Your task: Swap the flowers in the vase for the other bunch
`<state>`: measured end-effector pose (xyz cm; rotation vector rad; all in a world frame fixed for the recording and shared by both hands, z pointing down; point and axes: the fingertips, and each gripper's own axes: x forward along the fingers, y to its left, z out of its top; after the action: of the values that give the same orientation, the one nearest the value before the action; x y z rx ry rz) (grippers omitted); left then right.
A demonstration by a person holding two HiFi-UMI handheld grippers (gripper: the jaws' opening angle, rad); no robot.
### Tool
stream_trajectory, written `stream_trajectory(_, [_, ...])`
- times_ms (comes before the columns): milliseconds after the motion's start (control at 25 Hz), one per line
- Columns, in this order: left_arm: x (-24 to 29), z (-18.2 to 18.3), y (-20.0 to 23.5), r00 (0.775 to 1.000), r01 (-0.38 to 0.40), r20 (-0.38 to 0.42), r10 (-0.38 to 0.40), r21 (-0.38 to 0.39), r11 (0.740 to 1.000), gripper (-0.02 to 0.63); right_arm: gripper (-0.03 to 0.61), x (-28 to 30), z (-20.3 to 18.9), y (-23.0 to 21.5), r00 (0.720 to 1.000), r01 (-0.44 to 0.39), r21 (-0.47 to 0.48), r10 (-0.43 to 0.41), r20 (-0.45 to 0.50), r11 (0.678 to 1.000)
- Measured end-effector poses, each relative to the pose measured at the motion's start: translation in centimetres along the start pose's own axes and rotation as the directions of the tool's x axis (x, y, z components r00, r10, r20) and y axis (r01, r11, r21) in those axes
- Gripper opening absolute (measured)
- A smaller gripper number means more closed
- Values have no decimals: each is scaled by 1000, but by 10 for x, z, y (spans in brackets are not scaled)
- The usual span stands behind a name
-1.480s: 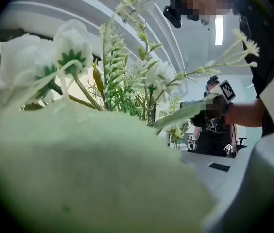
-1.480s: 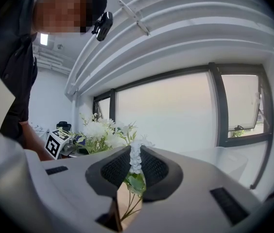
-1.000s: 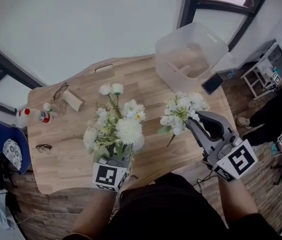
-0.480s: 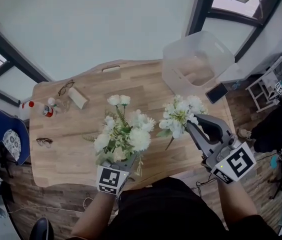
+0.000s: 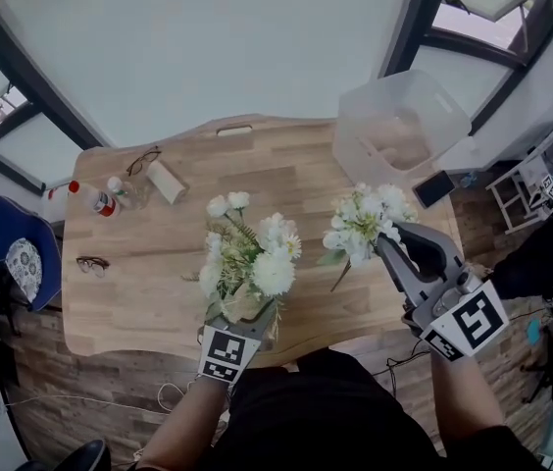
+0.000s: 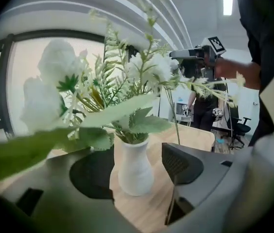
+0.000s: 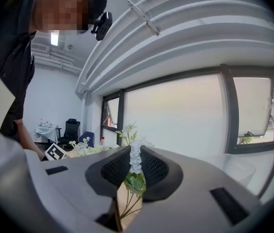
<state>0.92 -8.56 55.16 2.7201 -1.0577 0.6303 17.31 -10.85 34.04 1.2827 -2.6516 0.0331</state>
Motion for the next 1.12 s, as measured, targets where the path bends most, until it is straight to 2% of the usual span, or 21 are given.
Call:
stream_trajectory(320, [-33, -17, 3, 1000, 22, -11, -22, -25, 999, 285, 75, -17, 13, 25, 998, 67, 6, -67, 13, 998])
stream_trajectory(520, [-61, -31, 12, 1000, 19, -3, -19, -73, 997, 285, 74, -19, 20, 38, 995, 98, 7, -98, 28, 995])
stream_trajectory(680, [-90, -35, 33, 999, -19, 37, 24, -119, 993, 285, 75, -17, 26, 41, 992, 117, 8, -117, 43, 993])
stream_trajectory(800, [-107, -29, 60, 994, -77, 74, 86, -111, 991, 285, 75, -15, 31, 42, 990, 129, 7, -130, 59, 992])
stream_trajectory(960, [-133, -3, 102, 967, -163, 168, 192, -174, 971, 284, 75, -10, 33, 43, 988, 133, 9, -133, 72, 991])
stream_trajectory(1040, [-147, 23, 119, 938, -176, 262, 229, -211, 962, 256, 75, -7, 35, 42, 988, 129, 6, -129, 81, 992])
stream_trajectory(1120, [-158, 48, 132, 904, -192, 342, 258, -216, 957, 235, 75, -5, 37, 40, 988, 126, 2, -126, 87, 992])
